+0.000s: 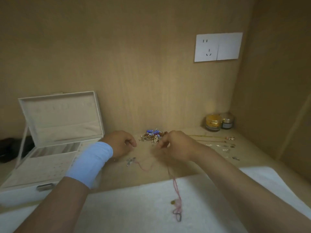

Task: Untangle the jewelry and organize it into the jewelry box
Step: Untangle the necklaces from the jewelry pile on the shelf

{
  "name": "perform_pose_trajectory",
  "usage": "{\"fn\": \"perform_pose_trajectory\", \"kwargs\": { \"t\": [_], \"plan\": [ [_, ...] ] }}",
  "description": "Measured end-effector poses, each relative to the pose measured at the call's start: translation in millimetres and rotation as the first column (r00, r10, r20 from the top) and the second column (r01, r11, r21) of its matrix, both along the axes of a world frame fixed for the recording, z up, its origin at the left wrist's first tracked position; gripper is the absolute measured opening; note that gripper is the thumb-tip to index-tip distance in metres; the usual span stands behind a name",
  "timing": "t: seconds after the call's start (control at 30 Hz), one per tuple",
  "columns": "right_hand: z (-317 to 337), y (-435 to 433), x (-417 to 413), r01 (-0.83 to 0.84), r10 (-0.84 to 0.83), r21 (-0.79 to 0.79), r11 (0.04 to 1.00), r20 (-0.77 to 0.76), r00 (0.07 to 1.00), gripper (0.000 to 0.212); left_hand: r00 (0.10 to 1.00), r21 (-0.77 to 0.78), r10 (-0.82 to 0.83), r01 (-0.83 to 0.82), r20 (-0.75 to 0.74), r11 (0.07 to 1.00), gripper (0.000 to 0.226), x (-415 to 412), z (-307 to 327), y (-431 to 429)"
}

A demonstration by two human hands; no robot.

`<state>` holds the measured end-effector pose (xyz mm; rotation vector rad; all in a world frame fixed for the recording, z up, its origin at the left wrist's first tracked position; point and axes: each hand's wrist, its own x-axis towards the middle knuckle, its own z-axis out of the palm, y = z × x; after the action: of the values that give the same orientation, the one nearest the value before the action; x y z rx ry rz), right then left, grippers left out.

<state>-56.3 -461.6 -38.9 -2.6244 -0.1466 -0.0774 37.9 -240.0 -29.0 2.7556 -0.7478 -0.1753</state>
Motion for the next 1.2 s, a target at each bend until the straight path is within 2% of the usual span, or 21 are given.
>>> {"fn": "perform_pose_trajectory", "kwargs": {
  "t": [0.2, 0.27, 0.37, 0.5, 0.6, 0.7, 0.8, 0.9, 0.97, 1.03, 1.13, 1.2],
  "plan": [
    [-17, 58, 34, -0.124, 0.123, -0.015, 0.992, -0.025, 0.992, 0.013, 1.000, 0.047, 0.022, -0.021, -0.018, 0.999, 0.023, 1, -14, 20],
    [-23, 68, 44, -0.136, 0.135, -0.057, 0.989, -0.030, 0.990, 0.019, 0.999, 0.090, 0.014, -0.011, -0.032, 0.996, 0.027, 1, -19, 19],
    [-28, 73, 54, -0.141, 0.136, -0.105, 0.984, -0.047, 0.990, 0.023, 0.999, 0.086, 0.023, -0.019, -0.041, 0.996, 0.024, 5, -25, 21],
    [-30, 72, 63, -0.150, 0.144, -0.122, 0.981, -0.054, 0.988, 0.013, 0.999, 0.055, 0.024, -0.023, -0.033, 0.998, 0.022, 11, -27, 26],
    [-30, 63, 67, -0.118, 0.108, -0.210, 0.971, -0.058, 0.992, 0.015, 0.999, 0.113, 0.033, -0.030, -0.022, 0.993, 0.022, 16, -22, 31],
    [-29, 51, 69, -0.096, 0.082, -0.215, 0.972, -0.073, 0.994, 0.019, 1.000, 0.175, 0.014, -0.017, 0.017, 0.984, 0.022, 19, -22, 30],
    [-24, 46, 69, -0.063, 0.054, -0.126, 0.990, -0.072, 0.996, 0.017, 0.999, 0.181, 0.021, -0.029, 0.043, 0.983, 0.015, 19, -24, 27],
    [-21, 47, 70, 0.022, -0.018, 0.123, 0.992, -0.030, 0.999, 0.014, 0.996, 0.215, 0.020, -0.039, 0.091, 0.976, 0.010, 18, -26, 26],
    [-20, 51, 69, 0.057, -0.042, 0.343, 0.938, -0.050, 0.998, 0.015, 0.994, 0.256, 0.006, -0.034, 0.107, 0.966, 0.012, 17, -26, 25],
    [-19, 54, 69, 0.088, -0.064, 0.477, 0.874, -0.067, 0.996, 0.015, 0.994, 0.314, -0.022, -0.014, 0.110, 0.949, 0.014, 15, -26, 24],
    [-17, 52, 69, 0.119, -0.095, 0.461, 0.879, -0.075, 0.993, 0.016, 0.996, 0.311, -0.026, -0.002, 0.086, 0.950, 0.016, 14, -23, 26],
    [-16, 47, 69, 0.126, -0.096, 0.336, 0.934, -0.103, 0.990, 0.020, 1.000, 0.158, -0.007, 0.003, 0.024, 0.987, 0.019, 17, -21, 30]
  ]
}}
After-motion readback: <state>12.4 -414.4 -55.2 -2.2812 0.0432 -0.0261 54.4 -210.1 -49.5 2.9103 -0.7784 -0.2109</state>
